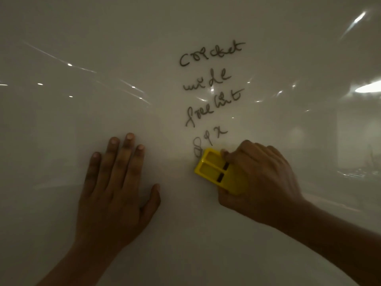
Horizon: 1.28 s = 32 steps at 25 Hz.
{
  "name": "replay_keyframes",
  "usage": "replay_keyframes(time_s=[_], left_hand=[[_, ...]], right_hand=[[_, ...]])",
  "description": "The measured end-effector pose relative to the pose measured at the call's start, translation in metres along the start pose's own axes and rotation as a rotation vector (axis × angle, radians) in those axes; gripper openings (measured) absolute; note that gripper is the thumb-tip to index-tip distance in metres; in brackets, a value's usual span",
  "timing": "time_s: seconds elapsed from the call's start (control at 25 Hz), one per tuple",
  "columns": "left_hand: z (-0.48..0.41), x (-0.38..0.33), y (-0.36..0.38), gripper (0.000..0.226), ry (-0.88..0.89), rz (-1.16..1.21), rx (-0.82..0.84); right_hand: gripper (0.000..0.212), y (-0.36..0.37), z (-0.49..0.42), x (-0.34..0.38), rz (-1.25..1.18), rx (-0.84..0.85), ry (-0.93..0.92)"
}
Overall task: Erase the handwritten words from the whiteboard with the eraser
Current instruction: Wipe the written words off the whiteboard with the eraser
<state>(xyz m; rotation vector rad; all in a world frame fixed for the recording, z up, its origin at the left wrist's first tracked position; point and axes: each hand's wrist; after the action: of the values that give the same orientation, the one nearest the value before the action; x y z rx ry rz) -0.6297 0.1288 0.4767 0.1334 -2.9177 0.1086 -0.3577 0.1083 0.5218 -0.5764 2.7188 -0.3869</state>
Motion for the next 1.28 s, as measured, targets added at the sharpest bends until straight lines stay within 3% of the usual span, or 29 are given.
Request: replay_keyframes(time_s=[0.16,0.36,0.56,0.76,0.8,0.96,1.16,1.28], left_hand=[[0.0,0.002,-0.001,0.072,-0.002,0.0,0.015],[0.0,0.0,0.001,0.072,-0.009,-0.016,0.011],[0.002,0.002,0.0,0.072,0.0,-0.009,0.008],[0.002,0.0,0.0,0.071,-0.01,-0.01,-0.006],[0.001,0.0,0.001,0.072,-0.005,-0.009,-0.008],[0.002,0.001,0.001,0.072,0.0,-0.005,-0.012],[0.002,0.001,0.001,0.072,-0.004,-0.003,-0.008],[0.001,0.001,0.001,0.072,0.002,-0.003,-0.007]], right_hand=[[0.049,0.006,0.015,0.013,-0.011,0.108,-0.169],[0.048,-0.006,0.002,-0.005,-0.01,0.015,0.009],[0.044,0.004,0.028,0.006,0.026,0.147,-0.186],[0.056,-0.013,0.014,-0.036,0.006,-0.055,0.243],[0.056,-0.01,0.012,-0.032,-0.018,-0.061,0.234],[0.049,0.004,0.032,-0.009,-0.021,0.102,-0.08],[0.056,-0.01,0.007,-0.026,-0.041,-0.036,0.187],[0.052,-0.001,0.014,-0.006,-0.015,0.053,-0.009]])
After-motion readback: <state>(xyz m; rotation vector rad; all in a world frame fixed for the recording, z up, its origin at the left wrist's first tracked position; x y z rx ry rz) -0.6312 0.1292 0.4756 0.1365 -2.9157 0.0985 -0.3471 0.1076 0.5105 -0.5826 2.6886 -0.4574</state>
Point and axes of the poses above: each hand's wrist, its own z-axis away from the middle knuckle, its own y-axis out of the palm, x = y × z, and after that the axes turned 7 degrees about -z, right-handed
